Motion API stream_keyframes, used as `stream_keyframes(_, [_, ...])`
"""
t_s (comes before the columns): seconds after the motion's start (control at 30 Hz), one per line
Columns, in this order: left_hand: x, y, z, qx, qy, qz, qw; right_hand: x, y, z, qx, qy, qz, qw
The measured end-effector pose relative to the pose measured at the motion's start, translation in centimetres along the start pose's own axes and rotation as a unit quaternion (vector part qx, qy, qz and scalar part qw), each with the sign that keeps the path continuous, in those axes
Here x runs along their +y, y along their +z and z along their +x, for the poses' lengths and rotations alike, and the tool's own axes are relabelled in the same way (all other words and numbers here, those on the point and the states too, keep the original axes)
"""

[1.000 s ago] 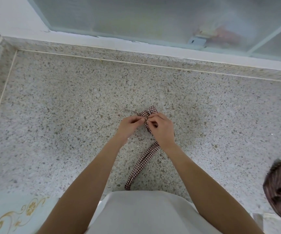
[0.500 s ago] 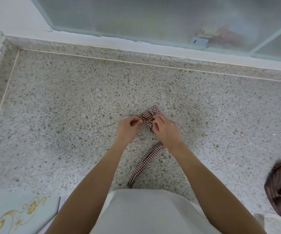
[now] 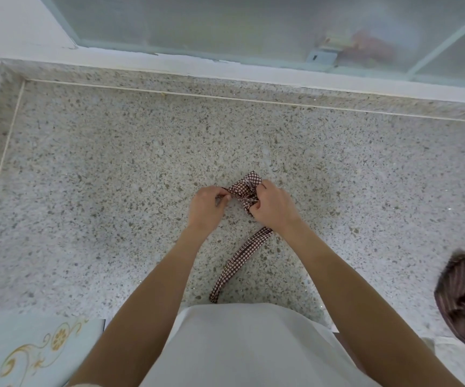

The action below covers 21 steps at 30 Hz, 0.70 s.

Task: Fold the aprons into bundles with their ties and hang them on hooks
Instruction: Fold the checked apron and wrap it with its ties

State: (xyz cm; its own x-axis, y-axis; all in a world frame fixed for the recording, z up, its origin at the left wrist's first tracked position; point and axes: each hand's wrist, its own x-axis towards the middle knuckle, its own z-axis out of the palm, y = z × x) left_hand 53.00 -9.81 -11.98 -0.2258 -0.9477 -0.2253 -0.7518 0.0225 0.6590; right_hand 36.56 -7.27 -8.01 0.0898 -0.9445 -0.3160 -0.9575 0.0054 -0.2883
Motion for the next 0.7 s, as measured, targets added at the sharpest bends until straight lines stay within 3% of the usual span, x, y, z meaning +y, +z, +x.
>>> stream_keyframes(0.13, [0.0, 0.1, 0.3, 0.003, -0.023, 0.013, 1.000, 0.4, 0.4, 0.0, 0.021, 0.008, 0.026, 0.999])
stream_keyframes(0.3, [-0.5, -1.8, -1.4, 0.018, -0.002, 0.129, 0.991, 2.0, 1.4, -2.3, 0.138, -0.023, 0.125, 0.982])
stream_keyframes(0.4, [-0.2, -3.4, -3.5, 0.030, 0.045, 0.062, 0.997, 2.3, 2.0, -4.9, 0.235, -0.049, 0.094, 0.966])
stream_keyframes(0.47, [0.4, -3.6, -4.9, -0.046, 0.059, 0.013, 0.997, 1.7, 3.0, -6.8, 0.264, -0.060, 0.087, 0.959])
stream_keyframes(0.6, [0.4, -0.5, -7.7, -0.230, 0.100, 0.108, 0.962, -0.5, 7.3, -10.3, 0.119, -0.065, 0.025, 0.990])
stream_keyframes(0.7, [-0.7, 2.0, -10.2, -0.233, 0.162, 0.221, 0.933, -1.6, 9.4, -11.7, 0.106, 0.017, 0.047, 0.993])
